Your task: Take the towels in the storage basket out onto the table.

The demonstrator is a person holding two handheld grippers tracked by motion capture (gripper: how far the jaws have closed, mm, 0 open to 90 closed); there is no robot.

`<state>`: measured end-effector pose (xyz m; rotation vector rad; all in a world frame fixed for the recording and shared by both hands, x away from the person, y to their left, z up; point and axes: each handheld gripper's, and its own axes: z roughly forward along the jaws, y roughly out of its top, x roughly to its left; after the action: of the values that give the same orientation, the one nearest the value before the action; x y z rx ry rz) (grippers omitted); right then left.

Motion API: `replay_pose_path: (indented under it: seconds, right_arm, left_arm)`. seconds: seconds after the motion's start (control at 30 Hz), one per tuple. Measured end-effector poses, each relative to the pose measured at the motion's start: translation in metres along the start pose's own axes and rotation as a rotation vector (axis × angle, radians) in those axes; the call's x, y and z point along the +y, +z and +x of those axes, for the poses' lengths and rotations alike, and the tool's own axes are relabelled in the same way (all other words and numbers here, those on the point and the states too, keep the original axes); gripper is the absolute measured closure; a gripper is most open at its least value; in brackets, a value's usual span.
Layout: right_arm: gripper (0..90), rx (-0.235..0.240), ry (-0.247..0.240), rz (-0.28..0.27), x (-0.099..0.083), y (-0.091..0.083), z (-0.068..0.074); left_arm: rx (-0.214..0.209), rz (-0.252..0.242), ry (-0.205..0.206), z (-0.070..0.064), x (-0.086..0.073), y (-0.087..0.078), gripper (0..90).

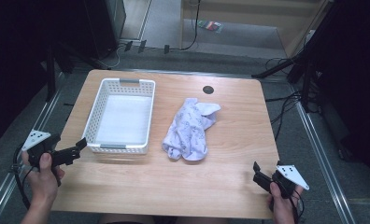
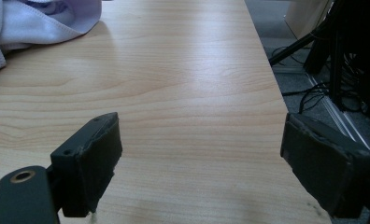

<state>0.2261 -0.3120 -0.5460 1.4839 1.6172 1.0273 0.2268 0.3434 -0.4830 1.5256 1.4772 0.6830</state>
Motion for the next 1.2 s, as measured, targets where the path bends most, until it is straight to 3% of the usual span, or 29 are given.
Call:
replay_pose_path:
  seconds: [0.37, 0.6, 0.8, 1.0, 1.03, 1.13, 1.2]
  right_arm:
    - [12.8, -0.003, -0.005, 0.000, 0.000, 0.000, 0.000]
    - [12.8, -0.012, 0.003, 0.005, 0.000, 0.000, 0.001]
    - [12.8, -0.019, 0.010, 0.005, 0.000, -0.001, 0.000]
    - [12.8, -0.019, 0.005, 0.010, 0.000, 0.000, 0.000]
    - [12.8, -0.012, -0.004, 0.014, 0.000, 0.000, 0.001]
    - [12.9, -0.011, -0.012, 0.013, 0.000, 0.000, 0.001]
    - [12.9, -0.015, -0.014, 0.016, 0.000, 0.000, 0.001]
  left_arm:
    - [0.035, -0.003, -0.007, 0.025, -0.033, 0.004, 0.0]
    - [0.057, 0.019, -0.036, 0.037, -0.051, 0.007, 0.0]
    - [0.071, 0.011, -0.038, 0.038, -0.054, 0.008, 0.0]
    - [0.096, -0.002, 0.026, 0.028, -0.062, 0.014, 0.0]
    - [0.129, 0.031, 0.083, 0.023, -0.063, 0.020, 0.0]
    - [0.131, 0.048, 0.114, 0.020, -0.063, 0.021, 0.1]
    - [0.126, 0.044, 0.103, 0.021, -0.063, 0.021, 0.1]
